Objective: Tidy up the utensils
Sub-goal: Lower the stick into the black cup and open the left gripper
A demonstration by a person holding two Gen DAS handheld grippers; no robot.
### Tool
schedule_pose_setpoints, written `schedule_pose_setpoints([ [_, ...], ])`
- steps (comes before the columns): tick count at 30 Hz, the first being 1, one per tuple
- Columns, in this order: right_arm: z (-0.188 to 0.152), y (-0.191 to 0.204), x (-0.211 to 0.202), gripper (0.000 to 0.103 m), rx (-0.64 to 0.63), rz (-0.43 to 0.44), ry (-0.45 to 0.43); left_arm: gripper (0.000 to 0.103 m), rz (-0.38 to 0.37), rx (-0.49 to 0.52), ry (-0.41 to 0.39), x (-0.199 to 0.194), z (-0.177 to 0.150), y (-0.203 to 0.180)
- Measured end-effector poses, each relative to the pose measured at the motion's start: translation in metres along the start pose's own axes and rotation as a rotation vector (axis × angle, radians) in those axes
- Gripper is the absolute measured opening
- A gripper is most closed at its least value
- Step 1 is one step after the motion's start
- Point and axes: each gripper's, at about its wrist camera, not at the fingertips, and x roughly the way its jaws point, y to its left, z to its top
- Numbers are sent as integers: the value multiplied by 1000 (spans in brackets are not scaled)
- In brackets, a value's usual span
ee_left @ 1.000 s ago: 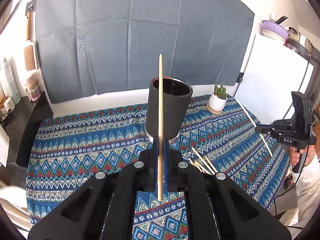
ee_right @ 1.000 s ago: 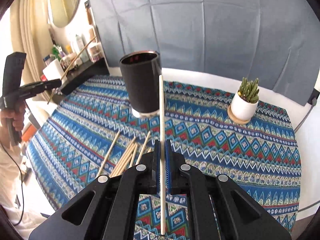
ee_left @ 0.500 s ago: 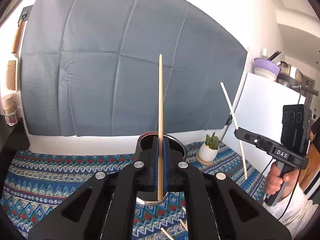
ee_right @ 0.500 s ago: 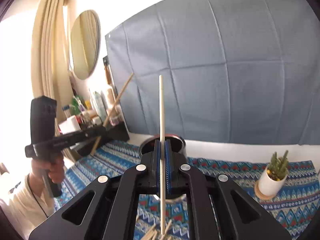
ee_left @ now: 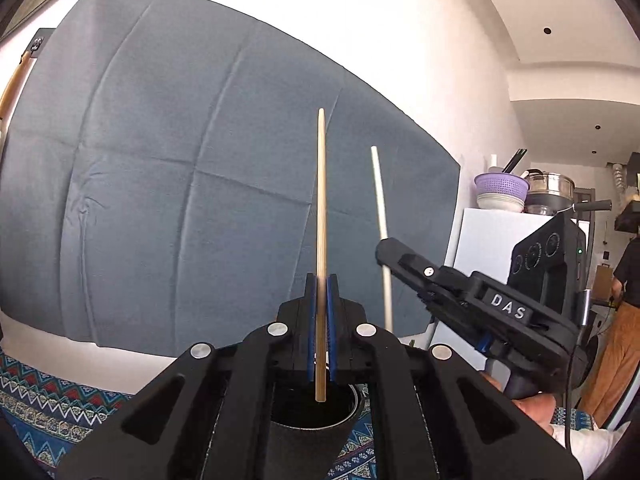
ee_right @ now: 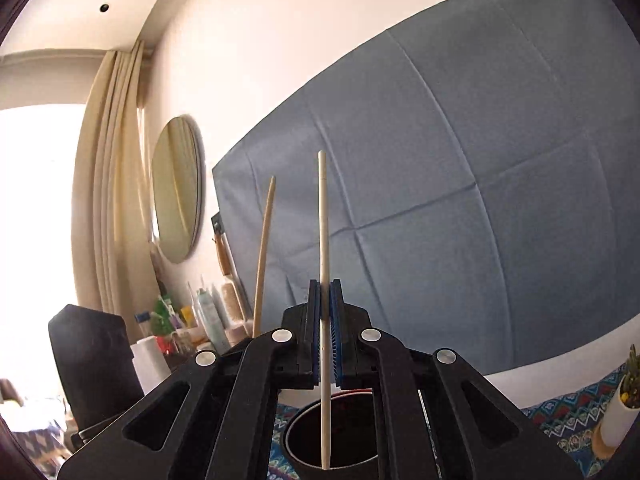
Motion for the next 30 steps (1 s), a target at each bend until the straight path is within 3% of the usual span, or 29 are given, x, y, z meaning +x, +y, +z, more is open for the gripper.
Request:
schedule_pose_setpoints([
  [8, -29, -29, 14, 7, 42, -64, -64, 5, -9, -51, 12, 10, -27, 15],
  [16, -38, -25, 14, 6, 22, -108, -144, 5, -25, -71, 43, 16, -40, 19],
  [21, -44, -28, 15, 6, 46, -106, -138, 5, -20, -68, 65, 19, -43, 20],
  [26, -42, -39, 14, 6, 147, -80, -144, 5, -29, -70, 67, 19, -42, 20],
  [30, -42, -35, 22, 5, 115, -109, -143, 5, -26, -77, 73, 20, -43, 22],
])
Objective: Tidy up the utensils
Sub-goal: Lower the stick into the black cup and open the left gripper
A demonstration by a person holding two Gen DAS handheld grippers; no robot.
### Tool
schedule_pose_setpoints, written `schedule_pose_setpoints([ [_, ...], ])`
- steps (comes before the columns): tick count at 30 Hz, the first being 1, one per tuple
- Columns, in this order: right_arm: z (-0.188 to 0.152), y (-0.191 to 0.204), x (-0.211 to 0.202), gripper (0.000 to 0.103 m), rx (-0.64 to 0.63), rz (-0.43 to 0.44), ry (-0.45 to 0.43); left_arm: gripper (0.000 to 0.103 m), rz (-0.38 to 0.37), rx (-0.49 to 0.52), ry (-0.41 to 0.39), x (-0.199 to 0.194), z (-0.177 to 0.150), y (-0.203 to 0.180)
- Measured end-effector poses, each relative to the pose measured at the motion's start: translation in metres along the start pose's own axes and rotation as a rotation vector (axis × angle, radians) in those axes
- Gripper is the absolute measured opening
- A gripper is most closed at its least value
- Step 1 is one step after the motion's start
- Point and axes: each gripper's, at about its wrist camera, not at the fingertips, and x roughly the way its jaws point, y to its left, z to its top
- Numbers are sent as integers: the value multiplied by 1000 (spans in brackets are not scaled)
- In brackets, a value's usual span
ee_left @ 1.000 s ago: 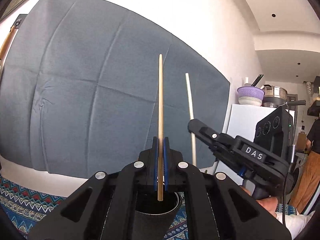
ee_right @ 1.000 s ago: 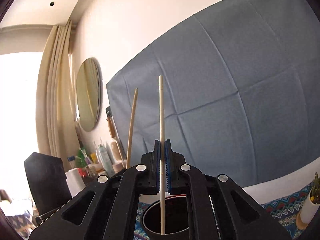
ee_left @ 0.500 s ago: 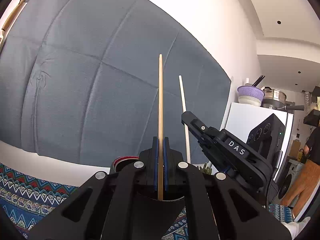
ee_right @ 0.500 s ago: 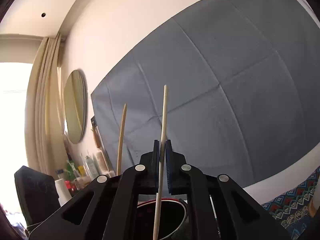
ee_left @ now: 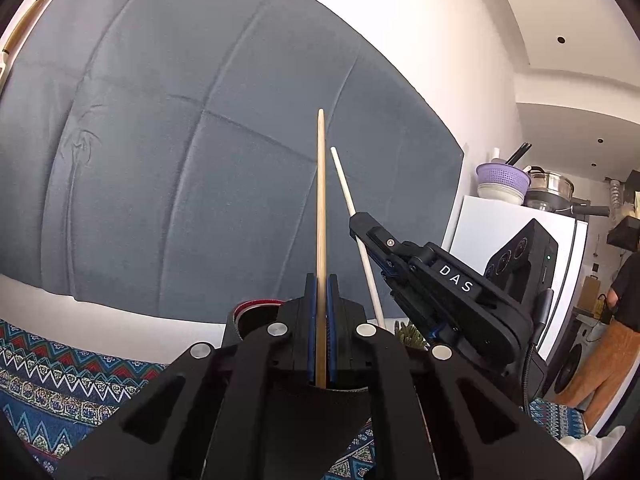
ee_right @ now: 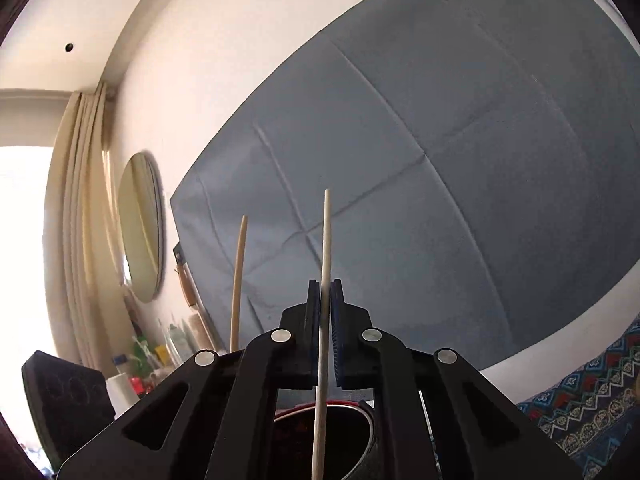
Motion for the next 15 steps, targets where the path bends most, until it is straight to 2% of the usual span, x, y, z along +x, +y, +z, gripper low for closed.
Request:
schedule_pose_setpoints([
  [8, -17, 9, 11, 3, -52, 0, 50, 5, 4, -16, 6, 1, 1, 5],
  [15, -23, 8, 13, 3, 9, 54, 188, 5, 4, -56, 17, 1, 1, 13],
])
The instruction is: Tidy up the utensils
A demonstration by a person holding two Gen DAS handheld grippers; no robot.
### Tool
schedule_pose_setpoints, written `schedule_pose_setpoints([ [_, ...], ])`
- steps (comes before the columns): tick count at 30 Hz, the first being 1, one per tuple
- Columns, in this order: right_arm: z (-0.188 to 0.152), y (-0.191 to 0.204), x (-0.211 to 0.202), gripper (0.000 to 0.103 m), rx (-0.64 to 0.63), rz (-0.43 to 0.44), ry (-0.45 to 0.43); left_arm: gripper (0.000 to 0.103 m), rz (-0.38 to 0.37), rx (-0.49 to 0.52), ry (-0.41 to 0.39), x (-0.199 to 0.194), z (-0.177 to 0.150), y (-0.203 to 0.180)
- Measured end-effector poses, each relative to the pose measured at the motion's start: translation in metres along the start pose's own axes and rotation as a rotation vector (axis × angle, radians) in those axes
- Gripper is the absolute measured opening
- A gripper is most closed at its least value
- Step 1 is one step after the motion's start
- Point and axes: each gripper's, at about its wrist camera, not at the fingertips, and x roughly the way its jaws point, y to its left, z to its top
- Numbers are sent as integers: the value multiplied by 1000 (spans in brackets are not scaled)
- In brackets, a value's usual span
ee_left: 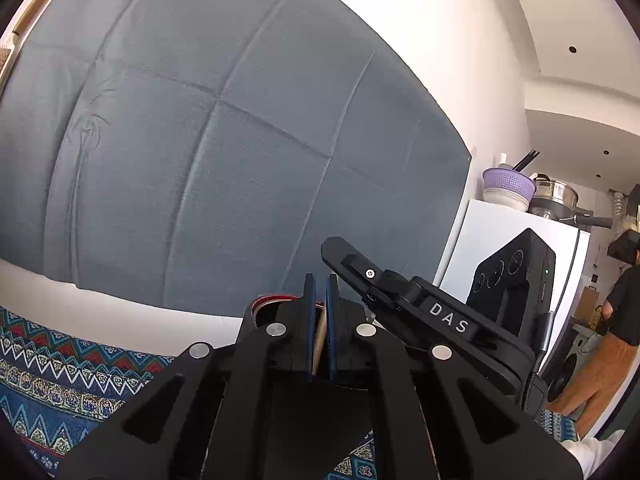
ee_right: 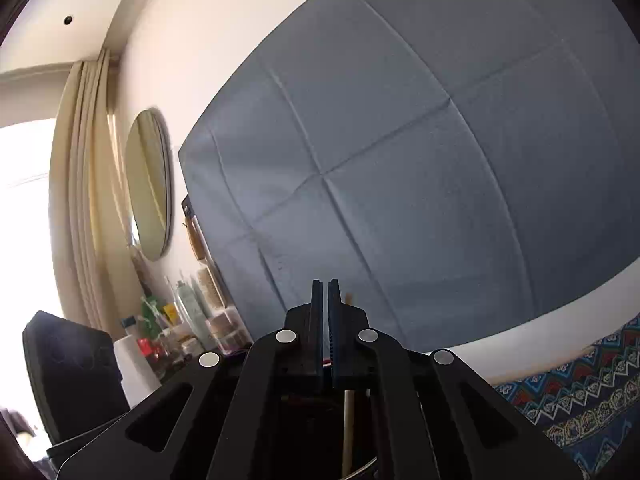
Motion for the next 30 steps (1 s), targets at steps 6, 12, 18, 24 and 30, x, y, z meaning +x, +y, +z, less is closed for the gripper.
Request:
schedule_pose_setpoints([
  [6, 12, -4, -17, 6, 21, 31, 20, 8, -15, -19, -20, -7, 5, 2],
  [12, 38, -5, -48, 8, -26, -11, 11, 38, -21, -39, -41, -15, 13, 2],
  [18, 53, -27, -72, 59, -101, -158, 72, 81, -1, -35, -75, -28, 28, -2],
  [24, 39, -56, -81, 80, -216, -258, 217, 95, 35, -23, -94, -37, 41, -3],
  [30, -13, -52, -69, 86, -495, -309, 430, 97, 73, -43, -46, -31, 41, 2],
])
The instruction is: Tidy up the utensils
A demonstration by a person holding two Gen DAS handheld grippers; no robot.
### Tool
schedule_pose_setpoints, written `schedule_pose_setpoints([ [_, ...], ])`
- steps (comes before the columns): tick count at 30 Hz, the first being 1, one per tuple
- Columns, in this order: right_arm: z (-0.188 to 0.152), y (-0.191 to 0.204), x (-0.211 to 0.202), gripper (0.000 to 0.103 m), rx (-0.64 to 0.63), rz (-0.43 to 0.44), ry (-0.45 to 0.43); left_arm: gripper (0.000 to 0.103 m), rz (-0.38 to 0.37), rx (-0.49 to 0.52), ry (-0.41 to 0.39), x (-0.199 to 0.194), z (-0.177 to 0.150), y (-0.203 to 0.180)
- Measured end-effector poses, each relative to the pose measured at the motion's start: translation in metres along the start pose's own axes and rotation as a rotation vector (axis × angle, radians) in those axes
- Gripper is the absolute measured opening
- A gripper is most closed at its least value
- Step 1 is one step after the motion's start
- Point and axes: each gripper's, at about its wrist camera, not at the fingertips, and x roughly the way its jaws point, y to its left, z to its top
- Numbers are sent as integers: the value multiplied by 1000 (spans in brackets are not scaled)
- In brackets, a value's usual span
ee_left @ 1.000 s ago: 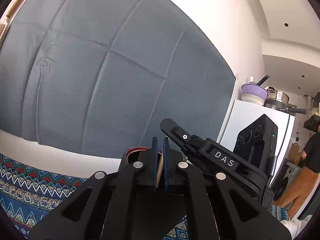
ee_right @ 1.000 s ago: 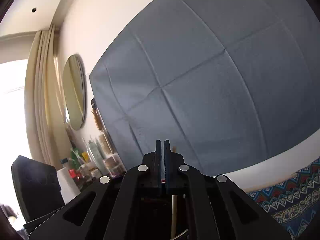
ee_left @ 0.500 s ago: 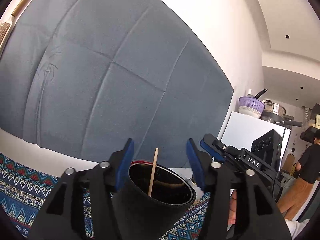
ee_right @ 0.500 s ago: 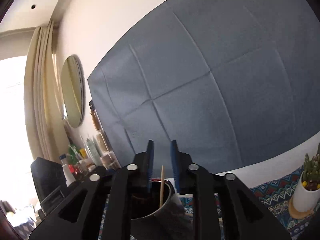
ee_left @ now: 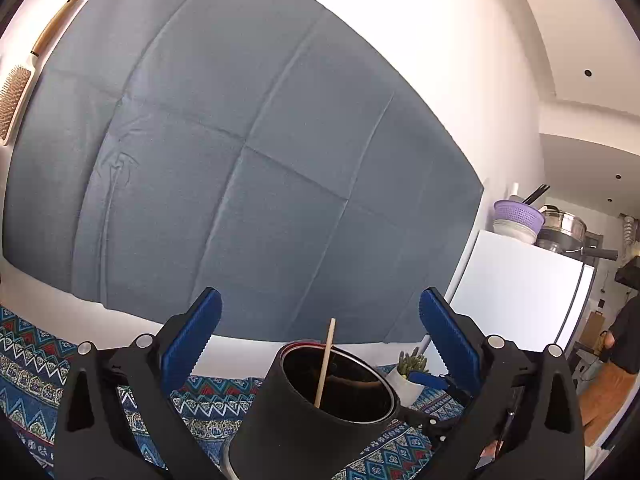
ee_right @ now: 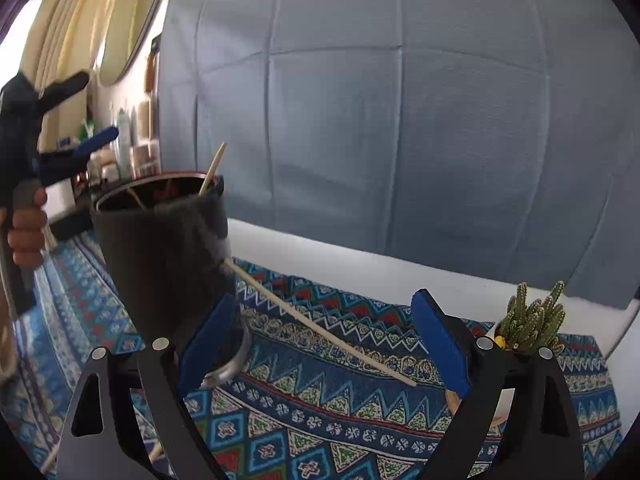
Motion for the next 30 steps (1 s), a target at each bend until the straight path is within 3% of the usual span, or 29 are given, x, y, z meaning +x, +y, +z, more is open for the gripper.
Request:
schedule_pose_setpoints([
  [8, -18, 28, 37, 86, -205, -102, 60, 97, 50, 26, 47, 6, -4, 4],
  [10, -17, 33, 46, 81, -237, -107, 79, 97, 54, 17, 50, 6, -4, 5],
  [12, -16, 33, 54, 45, -239, -104, 102, 96, 58, 19, 57, 7, -5, 6],
  [13, -13, 31, 58, 35, -217, -94, 129, 96, 66, 23, 58, 8, -5, 6],
  [14, -14, 29, 62, 14, -198, -88, 150, 94, 72, 26, 59, 8, -5, 7],
  [17, -15, 23, 59, 13, -183, -112, 145, 73, 88, 25, 69, 11, -5, 8],
  [21, -4, 5, 33, 7, -94, -143, 84, 22, 79, 3, 93, 16, -4, 15],
  [25, 22, -19, -4, 4, 75, -107, -50, 5, 79, 2, 110, 16, -4, 17],
  [30, 69, -19, -48, 4, 204, 40, -255, 4, 83, 31, 121, 18, -3, 7],
])
